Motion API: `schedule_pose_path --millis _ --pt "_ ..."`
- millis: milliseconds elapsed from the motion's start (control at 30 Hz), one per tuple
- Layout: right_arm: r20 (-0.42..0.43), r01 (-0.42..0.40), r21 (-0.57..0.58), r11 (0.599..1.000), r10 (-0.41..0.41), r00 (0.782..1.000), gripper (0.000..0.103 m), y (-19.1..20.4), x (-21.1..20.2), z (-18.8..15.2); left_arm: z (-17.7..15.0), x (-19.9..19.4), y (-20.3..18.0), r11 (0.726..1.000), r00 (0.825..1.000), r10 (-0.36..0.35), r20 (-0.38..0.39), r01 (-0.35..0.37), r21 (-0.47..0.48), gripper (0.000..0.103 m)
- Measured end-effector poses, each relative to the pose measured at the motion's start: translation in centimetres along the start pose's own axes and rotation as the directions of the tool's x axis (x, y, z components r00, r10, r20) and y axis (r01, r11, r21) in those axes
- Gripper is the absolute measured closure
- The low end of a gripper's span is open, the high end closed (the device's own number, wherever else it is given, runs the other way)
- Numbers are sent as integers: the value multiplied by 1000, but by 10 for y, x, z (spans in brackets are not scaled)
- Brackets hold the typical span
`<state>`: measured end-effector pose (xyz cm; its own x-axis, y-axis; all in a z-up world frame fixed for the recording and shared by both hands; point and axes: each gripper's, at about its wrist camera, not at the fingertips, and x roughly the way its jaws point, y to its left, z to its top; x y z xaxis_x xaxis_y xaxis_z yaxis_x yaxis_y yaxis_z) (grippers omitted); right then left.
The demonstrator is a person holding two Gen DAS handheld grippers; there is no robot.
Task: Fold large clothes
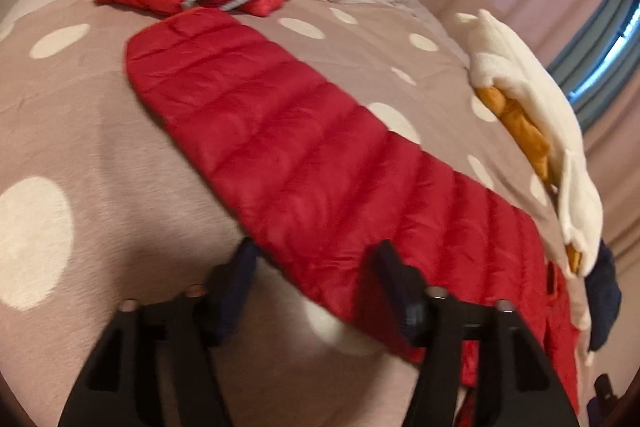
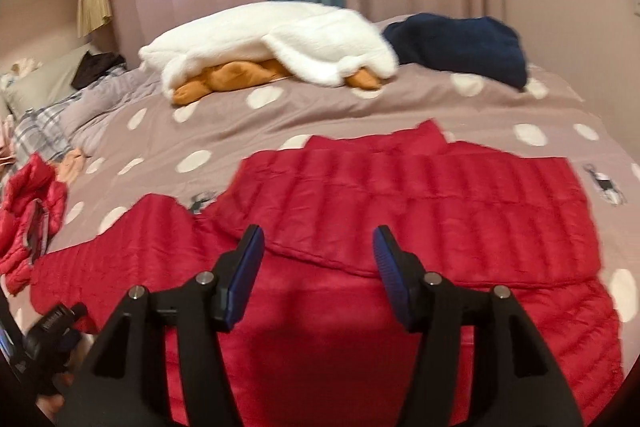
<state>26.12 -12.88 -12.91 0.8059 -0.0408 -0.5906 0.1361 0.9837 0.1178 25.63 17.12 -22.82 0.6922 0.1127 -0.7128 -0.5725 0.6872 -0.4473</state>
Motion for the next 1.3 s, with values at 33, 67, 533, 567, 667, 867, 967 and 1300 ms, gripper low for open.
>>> schedule_pose_path --millis 33,67,533,567,667,867,967,1300 --pt "5 22 -4 1000 -22 1000 46 -5 -4 -1 1 1 -2 1000 1000 14 -1 -14 10 37" --pt "6 40 -7 999 -40 999 46 -9 -7 -2 1 2 -5 999 999 34 4 -35 18 38" --pt "1 254 92 963 -255 967 46 -123 -64 -28 -1 -3 -6 975 973 217 84 -220 25 85" --pt "1 265 100 959 -267 964 46 -130 -65 -29 -1 -5 -8 973 970 225 91 -229 34 85" --pt "-11 285 143 948 -287 958 46 -152 -68 -37 -4 -8 -18 962 960 254 121 -264 73 87" --pt "-15 350 174 920 -353 935 47 -179 -62 -44 -7 -26 -29 963 957 233 170 -251 96 88" --pt "-25 353 205 913 -356 934 47 -189 -58 -44 -7 -34 -32 970 962 208 179 -227 92 88" --pt "-74 463 323 825 -466 882 47 -221 -69 -53 -27 -62 -83 969 977 56 206 -103 226 89"
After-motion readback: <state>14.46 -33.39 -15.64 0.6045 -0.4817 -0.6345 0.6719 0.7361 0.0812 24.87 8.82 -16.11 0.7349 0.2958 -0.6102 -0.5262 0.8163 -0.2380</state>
